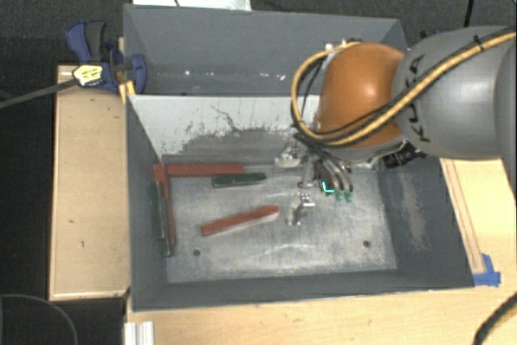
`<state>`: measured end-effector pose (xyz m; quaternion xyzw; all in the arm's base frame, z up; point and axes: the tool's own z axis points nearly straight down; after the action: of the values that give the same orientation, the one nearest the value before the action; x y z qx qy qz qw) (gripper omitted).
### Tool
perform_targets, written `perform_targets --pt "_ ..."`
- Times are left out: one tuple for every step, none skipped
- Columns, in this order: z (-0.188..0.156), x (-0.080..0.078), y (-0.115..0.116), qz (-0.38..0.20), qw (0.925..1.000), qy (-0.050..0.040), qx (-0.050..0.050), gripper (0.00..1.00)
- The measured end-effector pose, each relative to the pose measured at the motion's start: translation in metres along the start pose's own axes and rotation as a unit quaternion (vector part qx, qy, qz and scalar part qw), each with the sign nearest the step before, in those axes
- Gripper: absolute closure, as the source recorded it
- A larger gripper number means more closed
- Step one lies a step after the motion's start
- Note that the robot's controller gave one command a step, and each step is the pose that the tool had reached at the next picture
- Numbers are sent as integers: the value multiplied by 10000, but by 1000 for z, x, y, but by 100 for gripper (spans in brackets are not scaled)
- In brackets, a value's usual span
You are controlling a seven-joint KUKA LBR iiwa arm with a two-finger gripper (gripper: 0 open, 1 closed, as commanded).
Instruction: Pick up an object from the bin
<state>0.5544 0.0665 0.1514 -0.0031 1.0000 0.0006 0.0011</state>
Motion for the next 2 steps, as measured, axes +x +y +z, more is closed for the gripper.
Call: perform_targets --pt "76 -1 29 184 9998 -50 -15 100" --pt "76 -1 29 189 9998 -50 -15 100"
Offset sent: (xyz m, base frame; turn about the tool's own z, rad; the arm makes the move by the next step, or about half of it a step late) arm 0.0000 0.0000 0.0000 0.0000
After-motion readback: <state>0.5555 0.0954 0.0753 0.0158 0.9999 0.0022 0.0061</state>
